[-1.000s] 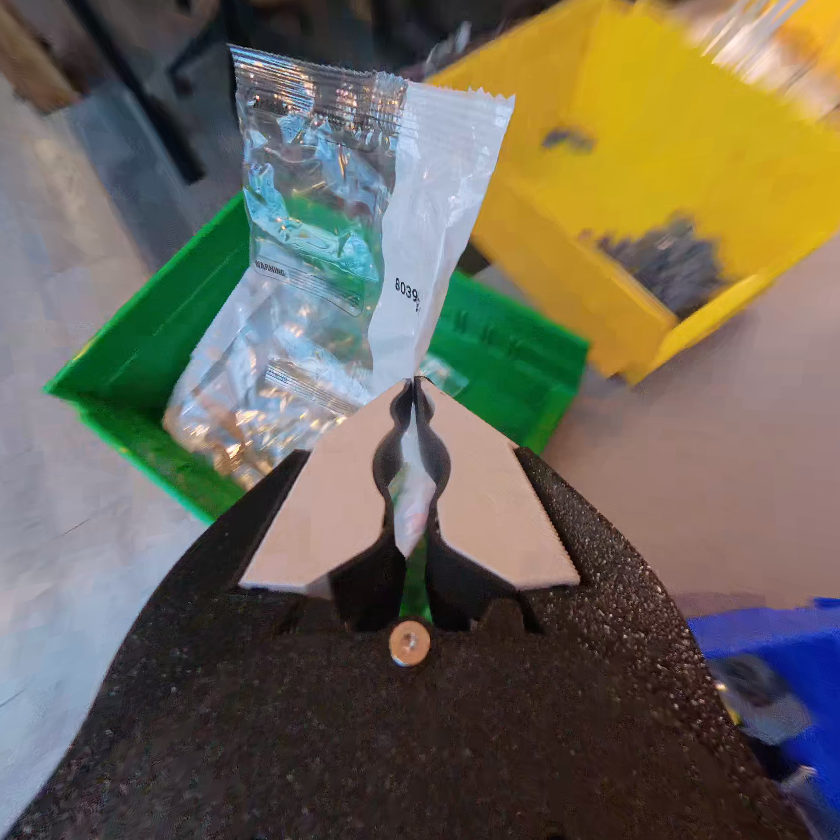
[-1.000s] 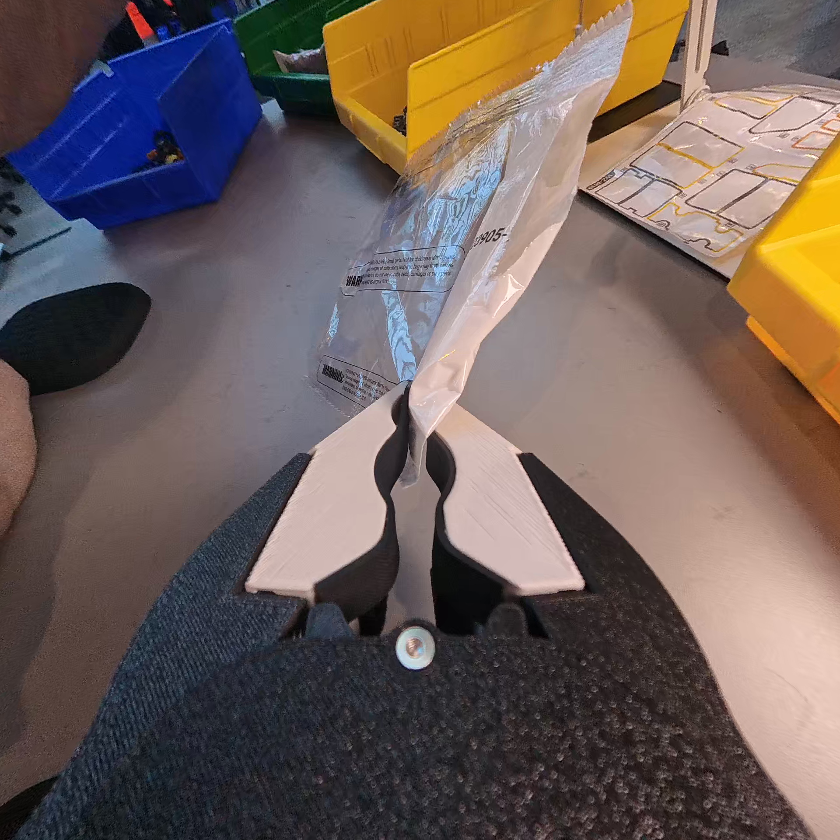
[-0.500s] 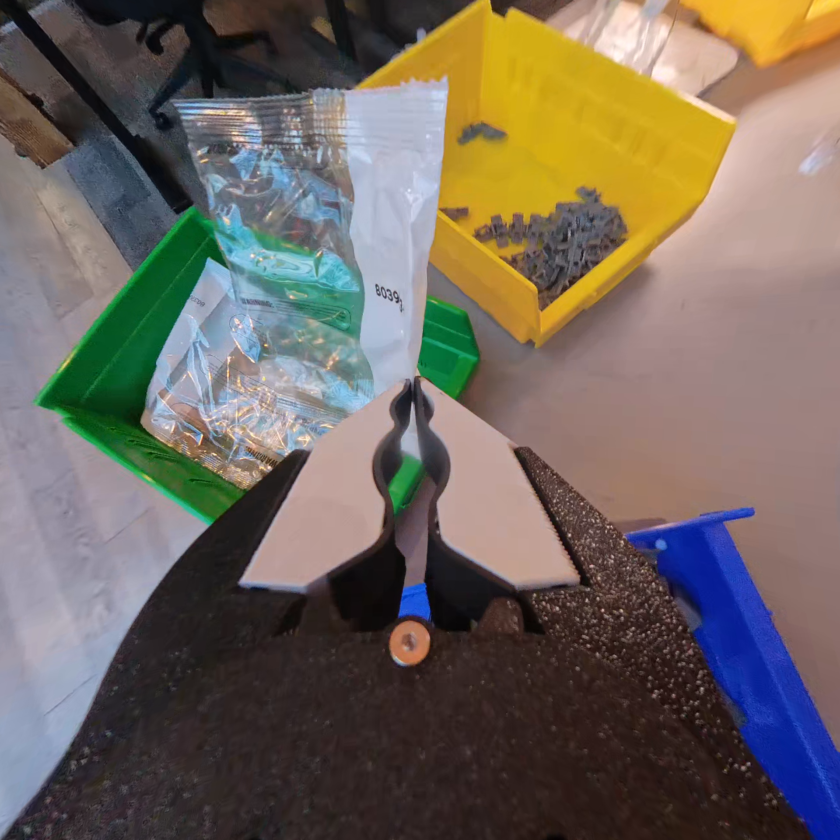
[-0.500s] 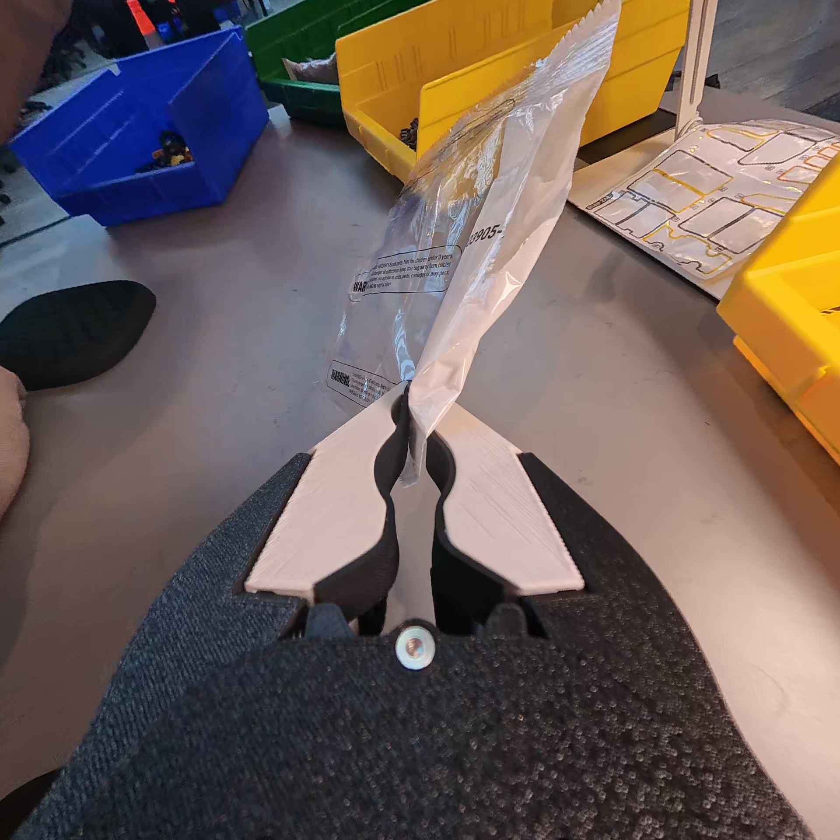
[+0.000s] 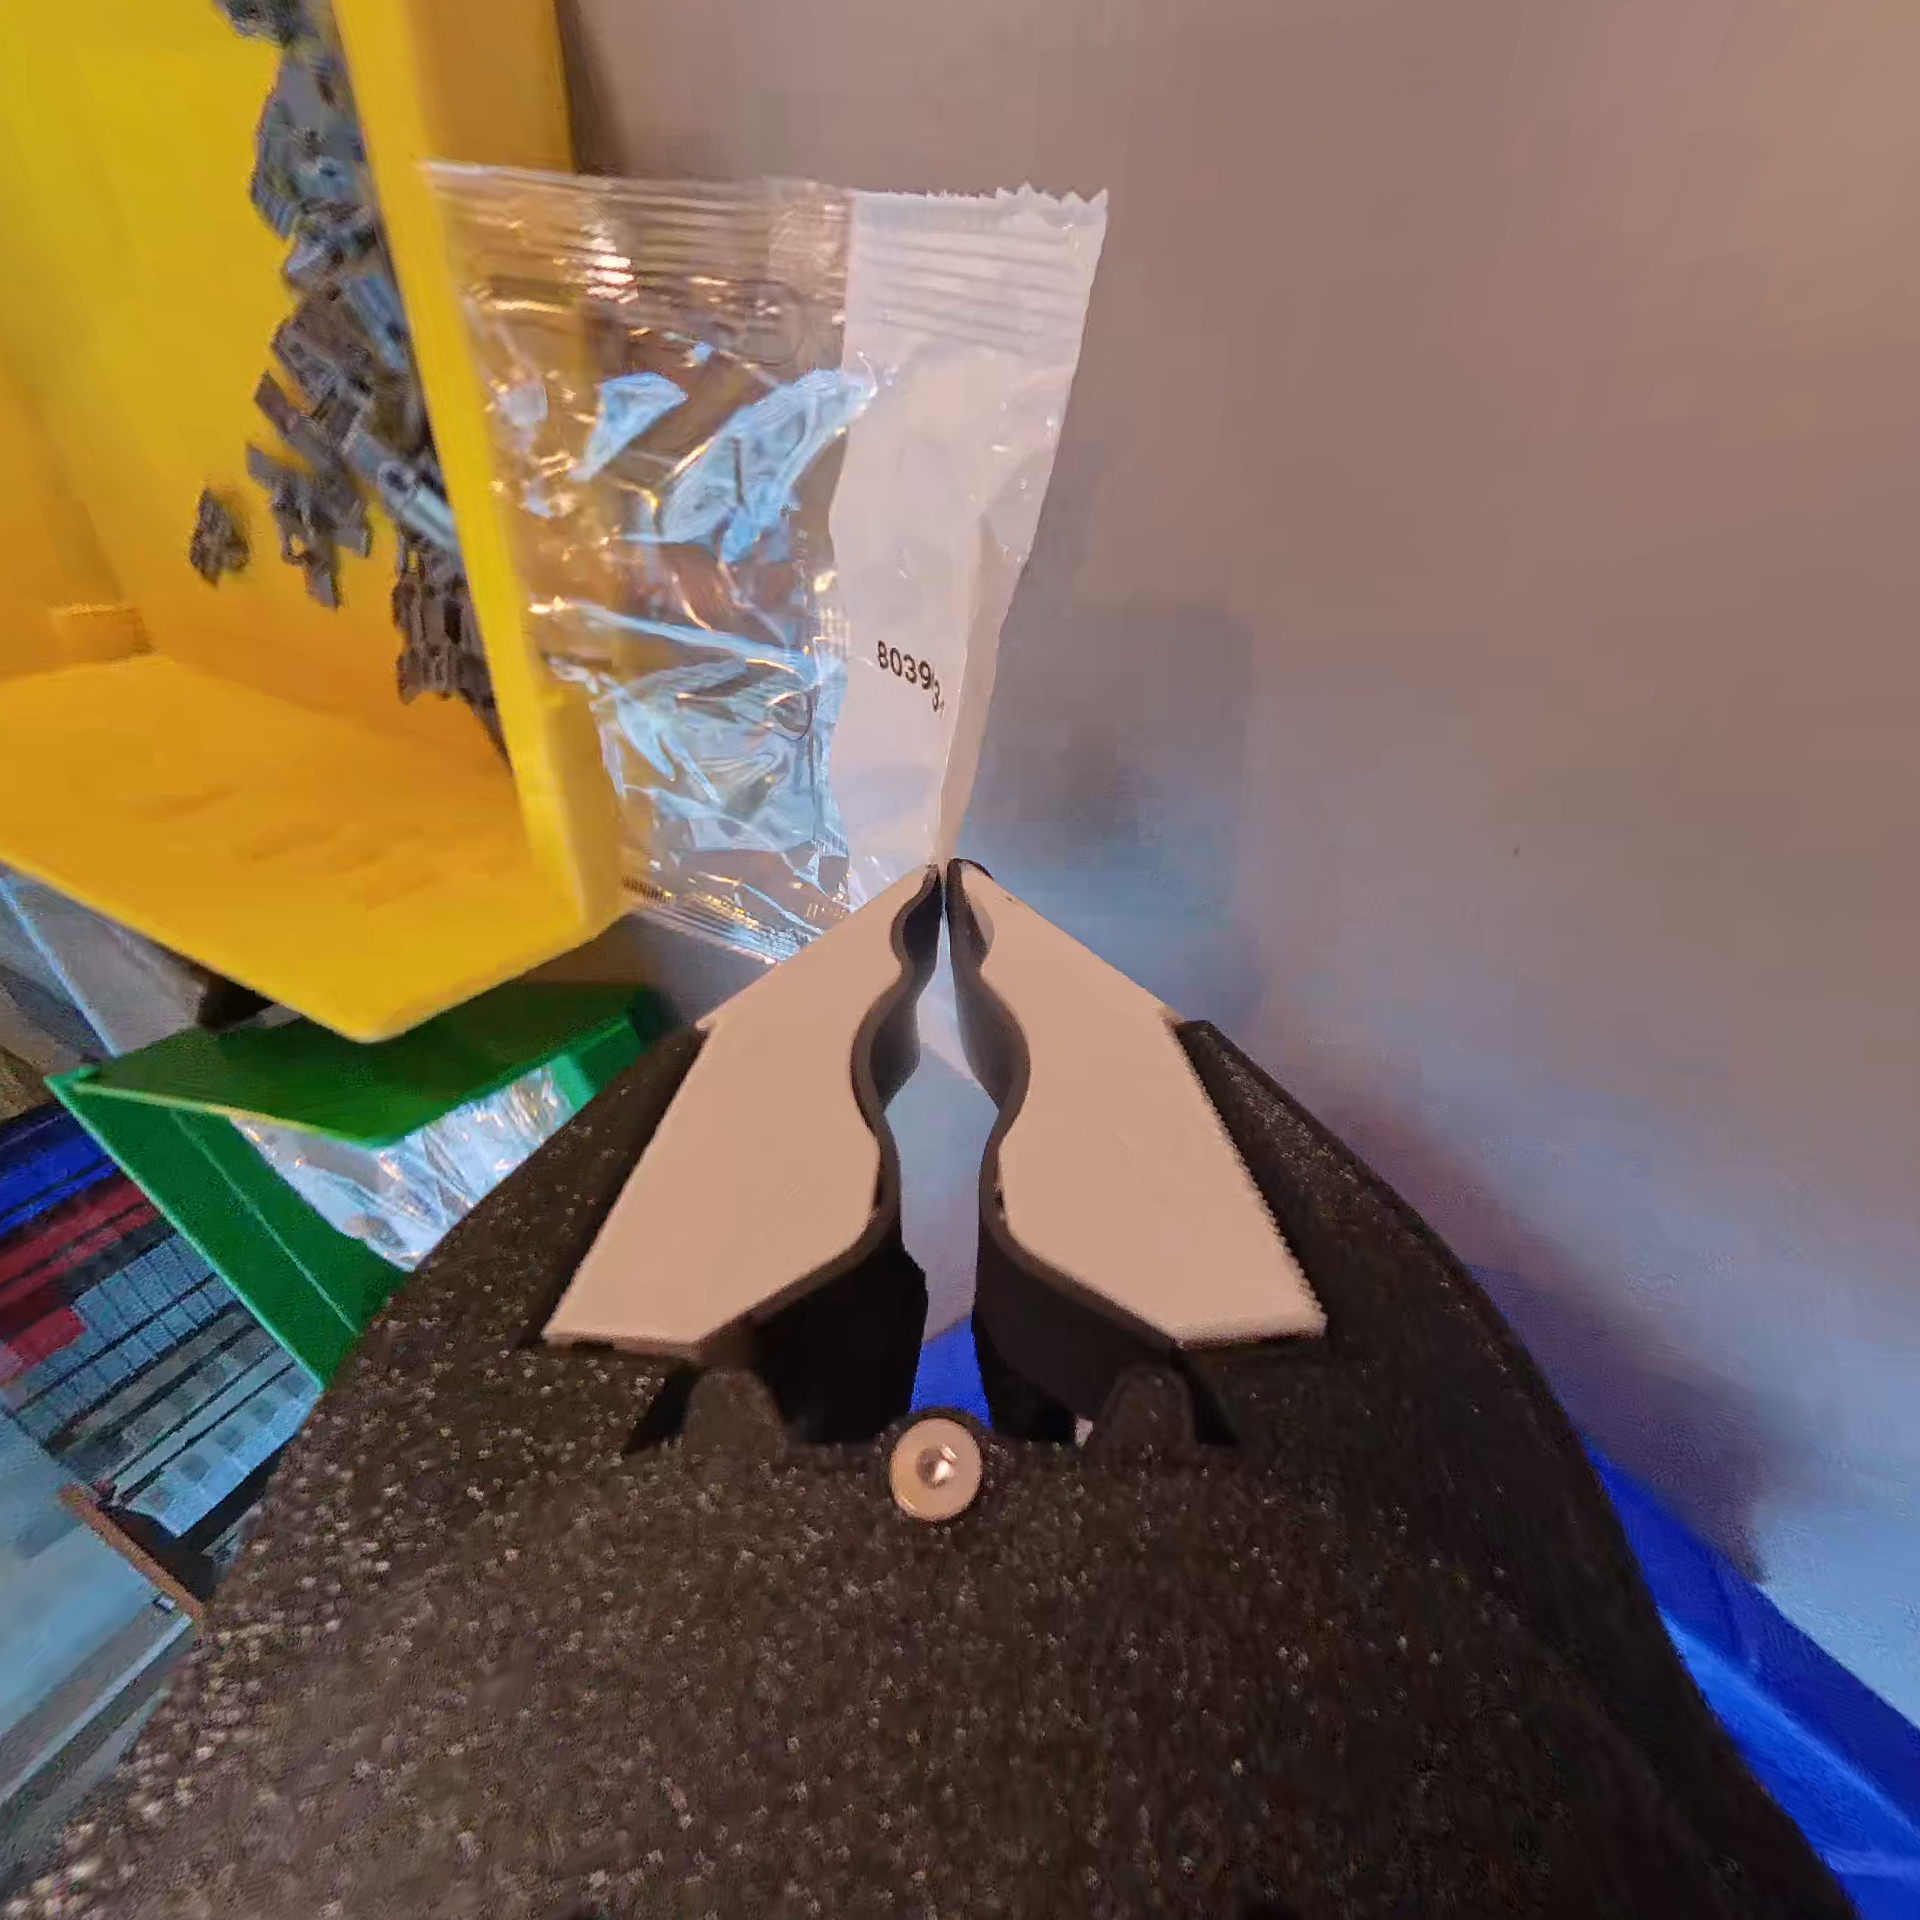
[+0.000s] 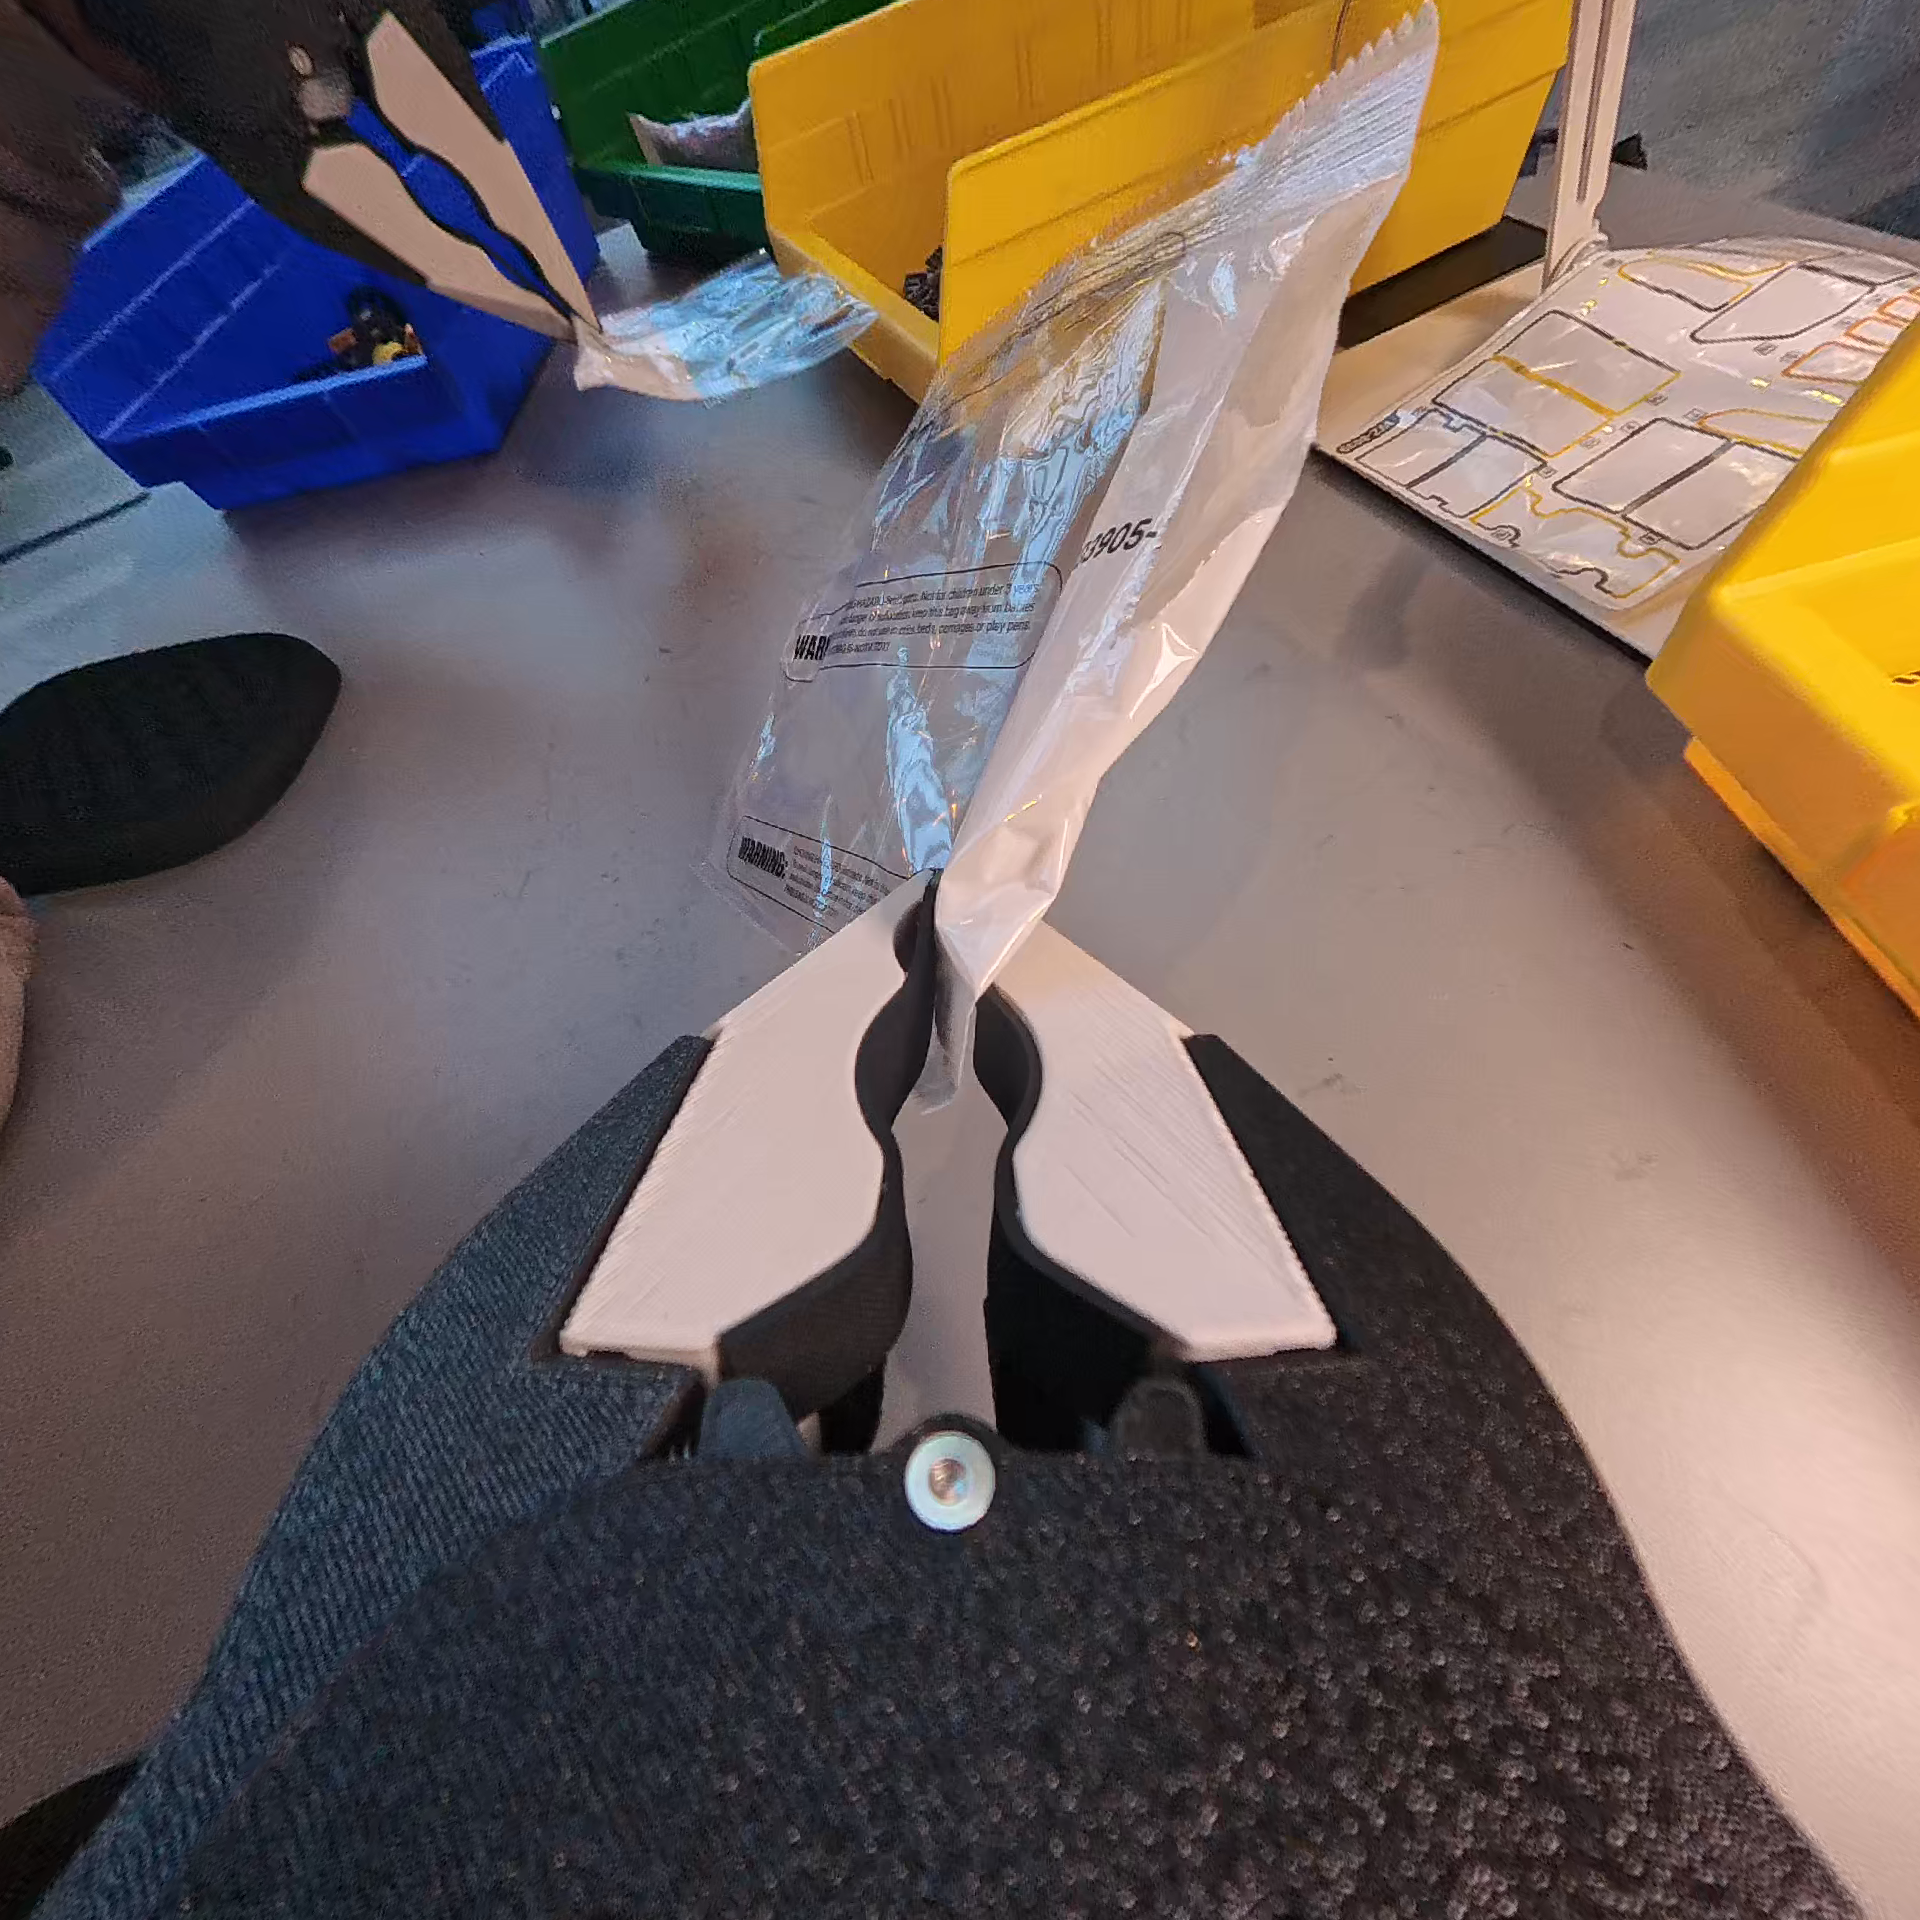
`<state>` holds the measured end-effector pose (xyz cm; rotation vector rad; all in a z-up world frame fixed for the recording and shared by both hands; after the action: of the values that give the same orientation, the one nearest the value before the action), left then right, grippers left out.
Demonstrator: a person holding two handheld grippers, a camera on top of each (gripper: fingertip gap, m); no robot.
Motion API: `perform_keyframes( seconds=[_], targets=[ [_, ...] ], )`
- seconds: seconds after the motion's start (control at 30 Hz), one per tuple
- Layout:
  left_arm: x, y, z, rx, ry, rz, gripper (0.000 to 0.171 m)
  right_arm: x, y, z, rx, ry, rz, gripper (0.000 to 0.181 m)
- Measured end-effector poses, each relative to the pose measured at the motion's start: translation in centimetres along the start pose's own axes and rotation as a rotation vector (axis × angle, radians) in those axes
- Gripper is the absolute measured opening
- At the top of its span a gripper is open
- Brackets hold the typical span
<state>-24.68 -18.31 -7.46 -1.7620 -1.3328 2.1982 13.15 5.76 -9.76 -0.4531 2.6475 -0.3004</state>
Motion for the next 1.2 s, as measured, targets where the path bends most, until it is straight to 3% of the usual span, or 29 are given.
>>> perform_keyframes(
  seconds=[0.17,0.37,0.67,0.8,0.9,1.07,1.13,1.2],
  targets=[
    [1.7,2.0,-2.6,0.011,0.003,0.071,0.0,0.8,0.4,0.7,0.036,-0.014,-0.008,0.0],
    [1.5,2.7,-2.9,-0.107,0.048,0.188,0.002,1.2,0.6,1.1,0.06,-0.033,0.005,0.0],
    [2.0,2.9,-0.8,-0.176,-0.113,0.107,0.009,1.5,0.4,1.1,0.07,-0.016,-0.009,0.0],
    [1.0,2.4,-1.0,-0.253,-0.06,0.085,0.022,1.4,0.3,0.9,0.063,-0.008,-0.008,0.0],
    [-1.2,1.3,-1.6,-0.436,0.111,0.065,0.03,1.2,0.4,0.9,0.063,-0.001,-0.001,0.0],
    [-3.2,0.0,-5.4,-0.857,0.637,0.037,0.034,1.0,0.5,0.7,0.052,0.032,0.013,0.0],
    [-2.3,0.3,-8.4,-1.116,0.827,0.155,0.038,0.7,0.4,0.3,0.01,0.072,0.015,0.0],
    [-0.4,0.8,-11.5,-1.351,0.921,0.302,0.052,0.3,0.0,-0.2,-0.049,0.119,0.015,0.0]
  ],
)
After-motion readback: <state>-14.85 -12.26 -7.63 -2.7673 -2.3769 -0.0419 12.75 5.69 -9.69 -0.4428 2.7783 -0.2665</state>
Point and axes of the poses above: each gripper's, where its closed fingertips meet, x out along the fingers, z out of its underside, y = z × x across the jaws, the point moved 10 cm from there along -x, back along the fingers, and after that the axes turned 13 degrees about -z, right-handed, at the moved point
